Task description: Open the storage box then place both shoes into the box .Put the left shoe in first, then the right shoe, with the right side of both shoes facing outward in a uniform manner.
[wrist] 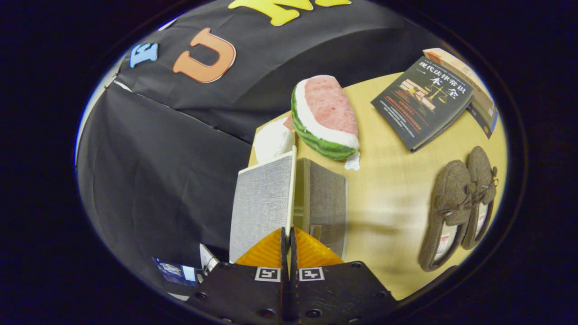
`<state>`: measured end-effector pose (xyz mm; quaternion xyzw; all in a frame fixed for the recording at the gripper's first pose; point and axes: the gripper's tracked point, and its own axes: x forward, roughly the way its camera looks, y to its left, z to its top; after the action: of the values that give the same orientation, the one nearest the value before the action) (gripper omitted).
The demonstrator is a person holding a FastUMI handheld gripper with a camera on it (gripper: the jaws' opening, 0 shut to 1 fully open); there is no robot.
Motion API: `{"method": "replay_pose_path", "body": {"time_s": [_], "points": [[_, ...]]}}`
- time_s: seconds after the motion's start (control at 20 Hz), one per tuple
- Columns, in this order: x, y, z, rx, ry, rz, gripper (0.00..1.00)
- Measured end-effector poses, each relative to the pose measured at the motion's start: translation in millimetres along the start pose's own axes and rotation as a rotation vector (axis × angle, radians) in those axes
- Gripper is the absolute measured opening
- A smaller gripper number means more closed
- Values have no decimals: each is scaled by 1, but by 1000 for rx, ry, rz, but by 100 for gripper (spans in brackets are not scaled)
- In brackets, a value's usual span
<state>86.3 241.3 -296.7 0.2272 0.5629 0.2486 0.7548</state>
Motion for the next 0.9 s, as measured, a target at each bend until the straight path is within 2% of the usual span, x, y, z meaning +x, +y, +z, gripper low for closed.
{"method": "replay_pose_path", "body": {"time_s": [0.15, 0.4, 0.9], "points": [[-17, 34, 9, 37, -16, 45, 0], [-32, 119, 24, 22, -33, 122, 0], [27, 257, 5, -124, 25, 174, 3]]}}
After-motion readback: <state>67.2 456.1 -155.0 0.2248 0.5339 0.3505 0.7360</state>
